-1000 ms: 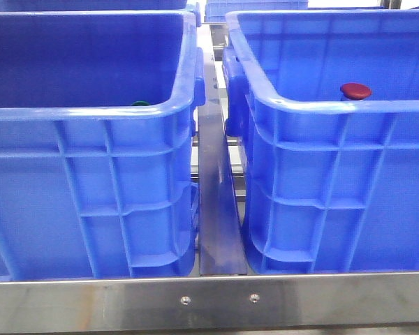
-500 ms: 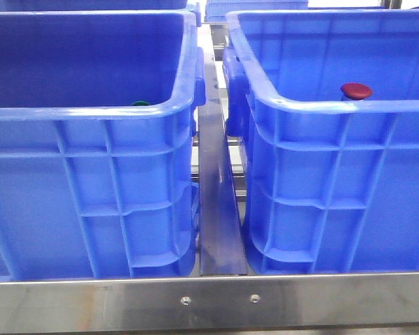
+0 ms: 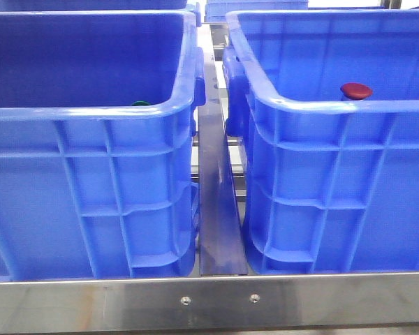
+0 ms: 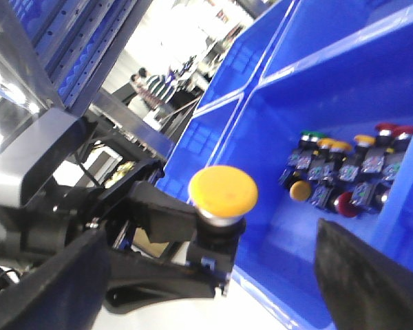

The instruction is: Pick red and yellow buttons and place in box

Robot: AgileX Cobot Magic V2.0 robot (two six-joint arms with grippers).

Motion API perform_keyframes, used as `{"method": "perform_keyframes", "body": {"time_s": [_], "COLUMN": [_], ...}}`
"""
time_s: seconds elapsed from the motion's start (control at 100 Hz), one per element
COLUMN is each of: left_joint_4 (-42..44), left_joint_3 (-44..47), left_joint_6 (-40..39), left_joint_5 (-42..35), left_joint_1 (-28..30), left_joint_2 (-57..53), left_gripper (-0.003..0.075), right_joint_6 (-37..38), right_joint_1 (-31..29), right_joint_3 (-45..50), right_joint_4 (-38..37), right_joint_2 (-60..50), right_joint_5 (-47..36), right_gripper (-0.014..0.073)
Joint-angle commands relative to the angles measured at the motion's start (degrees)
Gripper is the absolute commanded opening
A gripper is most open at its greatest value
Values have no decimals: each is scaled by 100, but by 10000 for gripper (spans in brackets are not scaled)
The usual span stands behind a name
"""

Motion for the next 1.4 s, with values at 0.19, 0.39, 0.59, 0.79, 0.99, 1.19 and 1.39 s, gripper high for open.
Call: {"method": "perform_keyframes", "body": {"time_s": [0.19, 0.39, 0.59, 0.79, 0.99, 1.19, 1.39], "left_joint_4": [-23, -23, -23, -23, -23, -23, -23], "left_joint_3": [-154, -154, -154, -154, -154, -154, -154], "left_joint_6": [-12, -12, -12, -12, -12, -49, -64], "left_joint_5": [-426, -426, -426, -426, -403, -164, -192], "left_joint_1": [-45, -45, -45, -45, 27, 240, 282], "left_joint_2": [-134, -134, -134, -134, -134, -144, -247], "left_gripper": [-20, -20, -20, -20, 59, 494, 661], "right_joint_6": [13, 8, 8, 8, 8, -154, -271], "right_joint_1": [851, 1179, 1202, 1202, 1202, 1179, 908], "right_joint_3": [-955, -1536, -1743, -1743, -1754, -1827, -1996], "right_joint_4": [608, 575, 550, 473, 473, 479, 479], "right_joint_2": [1115, 1807, 2092, 2092, 2092, 2092, 2092], "right_joint_5": [264, 249, 361, 643, 682, 475, 436], "right_gripper": [561, 548, 434, 183, 183, 183, 183]}}
